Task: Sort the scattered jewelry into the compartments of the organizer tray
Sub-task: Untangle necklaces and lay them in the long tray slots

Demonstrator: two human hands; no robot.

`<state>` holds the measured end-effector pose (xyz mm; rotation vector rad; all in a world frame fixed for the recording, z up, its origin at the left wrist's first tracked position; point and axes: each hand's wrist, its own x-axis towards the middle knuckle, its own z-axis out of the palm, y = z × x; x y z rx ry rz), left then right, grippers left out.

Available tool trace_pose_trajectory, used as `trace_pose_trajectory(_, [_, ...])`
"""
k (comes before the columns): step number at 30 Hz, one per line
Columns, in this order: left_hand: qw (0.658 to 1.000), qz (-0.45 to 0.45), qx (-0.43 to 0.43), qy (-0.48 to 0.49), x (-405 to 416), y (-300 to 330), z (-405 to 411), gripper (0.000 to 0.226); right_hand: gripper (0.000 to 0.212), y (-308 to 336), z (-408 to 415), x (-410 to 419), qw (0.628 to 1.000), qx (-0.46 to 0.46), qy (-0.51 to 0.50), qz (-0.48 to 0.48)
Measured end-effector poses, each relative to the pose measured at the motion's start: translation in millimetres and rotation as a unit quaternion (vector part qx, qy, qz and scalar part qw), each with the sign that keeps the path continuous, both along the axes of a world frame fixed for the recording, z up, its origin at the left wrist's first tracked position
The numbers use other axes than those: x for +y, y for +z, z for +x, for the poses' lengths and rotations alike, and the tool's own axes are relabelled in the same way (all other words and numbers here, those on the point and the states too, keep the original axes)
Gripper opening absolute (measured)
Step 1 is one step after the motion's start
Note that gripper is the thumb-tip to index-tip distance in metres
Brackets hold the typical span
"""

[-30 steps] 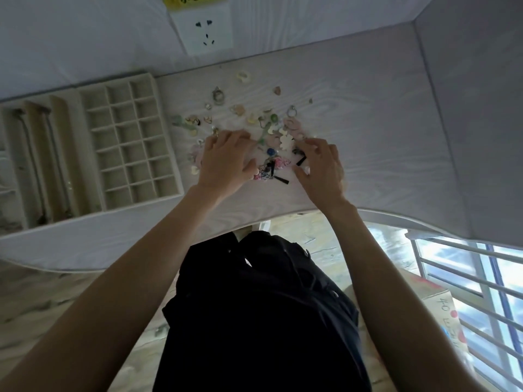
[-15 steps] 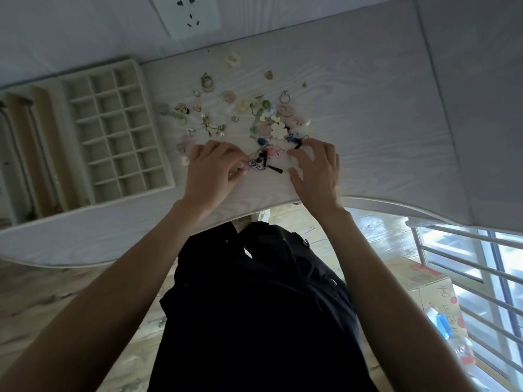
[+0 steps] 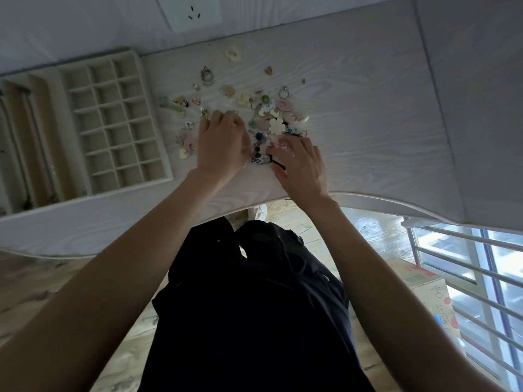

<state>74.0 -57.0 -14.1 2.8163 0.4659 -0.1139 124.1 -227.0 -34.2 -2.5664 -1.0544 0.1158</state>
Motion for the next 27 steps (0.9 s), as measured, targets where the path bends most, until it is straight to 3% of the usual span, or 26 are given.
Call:
trace_pose_trajectory(8, [0.997, 0.028, 0.050, -0.047, 4, -8, 1, 0.027, 0.027, 0, -4, -1, 0.999, -0.007, -0.041, -0.014])
trace_pose_trajectory(14, [0.979, -0.191, -0.066, 0.040, 4, 19, 1, 0.010, 0.033, 3, -3, 7, 0.996, -0.009, -0.076, -0.035])
trace_pose_trajectory(19, [0.960, -0.238, -0.129, 0.066, 12, 45, 8, 0.011, 0.034, 5, 1, 12, 0.996, -0.015, -0.081, -0.036])
trace_pose_trajectory(23, [0.925, -0.324, -0.176, 0.089, 21, 63, 15, 0.002, 0.029, 7, 6, 12, 0.996, -0.005, -0.093, -0.001])
trace_pose_trajectory(27, [0.842, -0.498, -0.179, 0.108, 27, 89, 20, 0.015, 0.018, 23, 18, 20, 0.993, 0.004, -0.099, 0.057])
